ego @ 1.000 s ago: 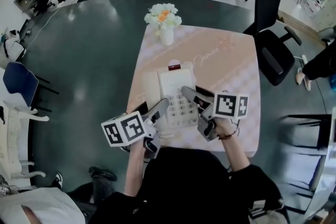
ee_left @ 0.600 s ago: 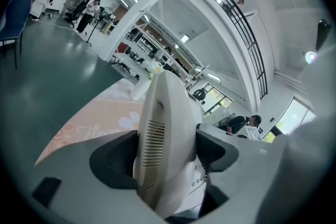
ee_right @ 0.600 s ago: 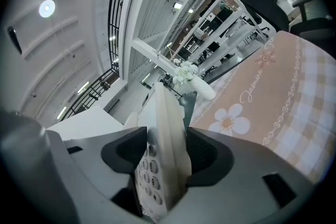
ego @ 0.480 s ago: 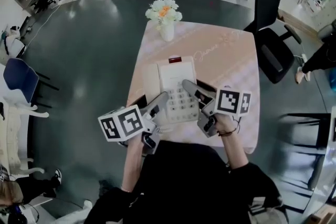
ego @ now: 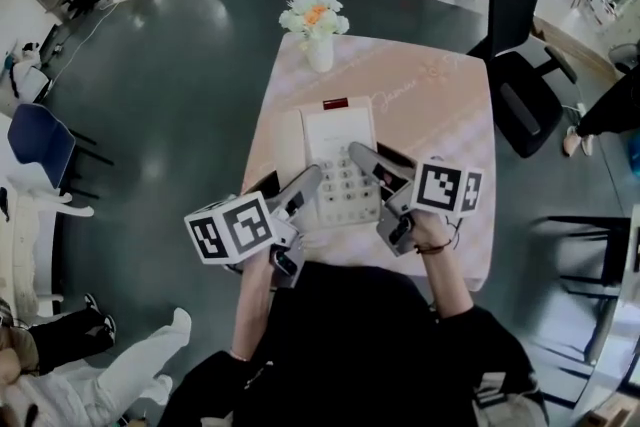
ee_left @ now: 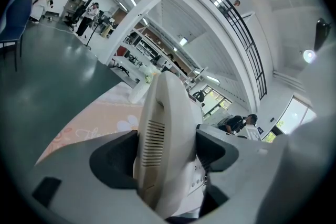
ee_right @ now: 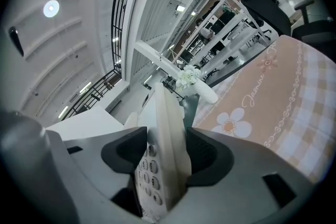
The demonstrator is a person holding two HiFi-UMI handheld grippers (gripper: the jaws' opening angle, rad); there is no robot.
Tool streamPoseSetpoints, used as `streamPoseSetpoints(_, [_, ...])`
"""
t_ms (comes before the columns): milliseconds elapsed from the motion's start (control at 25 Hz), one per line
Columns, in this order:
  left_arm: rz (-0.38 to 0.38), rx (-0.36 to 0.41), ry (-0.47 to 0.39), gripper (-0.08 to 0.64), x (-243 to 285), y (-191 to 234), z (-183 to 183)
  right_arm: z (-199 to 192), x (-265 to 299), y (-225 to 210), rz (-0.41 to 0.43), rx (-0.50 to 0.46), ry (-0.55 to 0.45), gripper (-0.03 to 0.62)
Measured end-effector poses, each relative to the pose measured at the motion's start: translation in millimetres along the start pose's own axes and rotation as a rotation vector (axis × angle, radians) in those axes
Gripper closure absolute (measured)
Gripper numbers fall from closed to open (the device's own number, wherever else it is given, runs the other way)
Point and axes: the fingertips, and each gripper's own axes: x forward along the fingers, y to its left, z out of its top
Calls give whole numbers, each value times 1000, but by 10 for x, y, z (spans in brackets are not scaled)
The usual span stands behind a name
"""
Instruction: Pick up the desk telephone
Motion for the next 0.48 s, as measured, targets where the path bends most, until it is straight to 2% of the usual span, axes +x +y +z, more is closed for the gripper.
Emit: streamPoseSetpoints(480, [4, 3, 8, 225, 35, 16, -3, 0, 11, -49, -2, 28, -4, 370])
